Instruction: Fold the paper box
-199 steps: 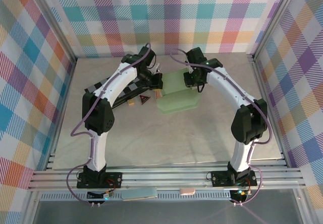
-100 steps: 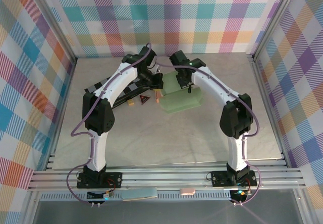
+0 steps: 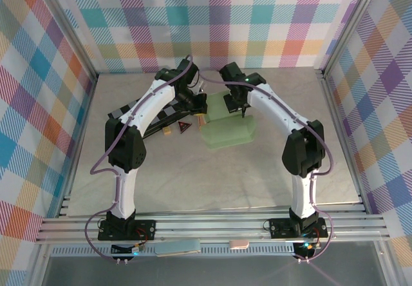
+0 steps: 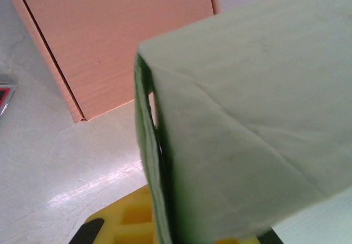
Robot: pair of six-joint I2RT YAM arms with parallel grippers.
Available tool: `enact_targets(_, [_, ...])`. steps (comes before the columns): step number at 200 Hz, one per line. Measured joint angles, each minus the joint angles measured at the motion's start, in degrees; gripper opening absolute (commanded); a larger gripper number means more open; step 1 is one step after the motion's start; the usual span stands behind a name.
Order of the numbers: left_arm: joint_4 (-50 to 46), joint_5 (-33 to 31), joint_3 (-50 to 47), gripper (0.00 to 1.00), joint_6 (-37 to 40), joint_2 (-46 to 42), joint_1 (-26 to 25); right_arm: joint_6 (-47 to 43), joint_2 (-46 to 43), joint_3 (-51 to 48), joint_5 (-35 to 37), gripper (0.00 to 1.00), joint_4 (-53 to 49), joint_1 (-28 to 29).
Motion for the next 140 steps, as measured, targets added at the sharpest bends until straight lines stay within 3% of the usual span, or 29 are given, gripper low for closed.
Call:
enact_targets(29, [0.0, 0.4, 0.3, 0.0, 0.0, 0.0, -0.1, 0.5, -2.6, 0.2, -6.1, 0.49, 0.4, -2.4])
enact_targets(76, [0.0, 0.4, 0.4, 0.0, 0.0, 0.0, -0.1, 1.3, -2.8, 0.3, -6.8, 0.25, 0.5, -3.4])
enact_targets(111, [-0.2, 0.2, 0.4, 0.0, 0.0, 0.0, -0.1, 2.1, -2.6, -0.2, -2.5, 0.0, 0.5, -1.9])
enact_targets(140, [0.2, -1.5, -0.7, 0.0, -1.0, 0.0, -0.9, 4.9, -2.6, -2.7, 3.3, 0.0, 1.2, 0.3])
